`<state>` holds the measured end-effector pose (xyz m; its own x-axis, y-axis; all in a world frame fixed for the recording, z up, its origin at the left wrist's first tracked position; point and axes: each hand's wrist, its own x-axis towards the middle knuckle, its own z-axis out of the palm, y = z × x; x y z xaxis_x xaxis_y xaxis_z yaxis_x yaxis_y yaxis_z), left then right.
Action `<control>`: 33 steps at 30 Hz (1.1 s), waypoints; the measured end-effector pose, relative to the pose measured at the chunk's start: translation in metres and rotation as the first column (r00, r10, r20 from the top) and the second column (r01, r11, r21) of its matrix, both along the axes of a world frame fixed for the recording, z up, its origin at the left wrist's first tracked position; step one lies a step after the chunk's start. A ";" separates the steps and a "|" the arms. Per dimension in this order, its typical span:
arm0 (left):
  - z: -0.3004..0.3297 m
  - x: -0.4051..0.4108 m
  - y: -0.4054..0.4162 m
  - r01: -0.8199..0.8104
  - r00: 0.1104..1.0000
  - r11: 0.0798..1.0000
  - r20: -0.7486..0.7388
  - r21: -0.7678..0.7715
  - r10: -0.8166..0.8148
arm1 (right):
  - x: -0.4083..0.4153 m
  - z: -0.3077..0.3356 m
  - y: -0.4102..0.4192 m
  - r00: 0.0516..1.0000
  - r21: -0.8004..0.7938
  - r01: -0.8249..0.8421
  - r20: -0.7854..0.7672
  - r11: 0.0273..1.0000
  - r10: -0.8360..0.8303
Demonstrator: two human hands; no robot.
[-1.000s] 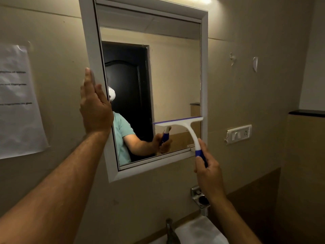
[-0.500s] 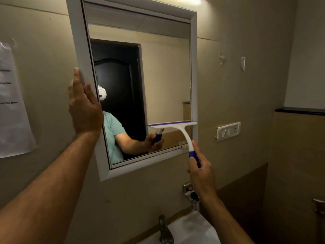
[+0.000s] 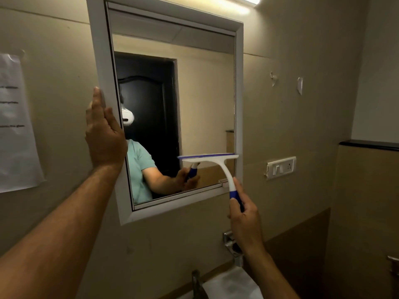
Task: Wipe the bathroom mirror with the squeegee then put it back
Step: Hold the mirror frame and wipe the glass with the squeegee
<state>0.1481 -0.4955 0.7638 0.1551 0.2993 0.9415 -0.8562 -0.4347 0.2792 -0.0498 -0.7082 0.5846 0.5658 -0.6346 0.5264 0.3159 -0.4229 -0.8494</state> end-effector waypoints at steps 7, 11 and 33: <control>-0.002 0.000 0.000 -0.009 1.000 1.000 -0.010 -0.006 0.009 | -0.001 -0.041 -0.001 0.992 0.007 0.009 -0.123 1.000 -0.008; -0.002 0.000 -0.001 -0.010 1.000 1.000 -0.009 -0.006 0.010 | -0.007 -0.037 0.001 0.993 0.021 0.000 -0.120 1.000 0.002; -0.005 -0.001 0.000 0.013 1.000 1.000 0.008 -0.005 -0.013 | -0.001 -0.032 0.013 0.998 0.021 -0.015 -0.057 1.000 0.016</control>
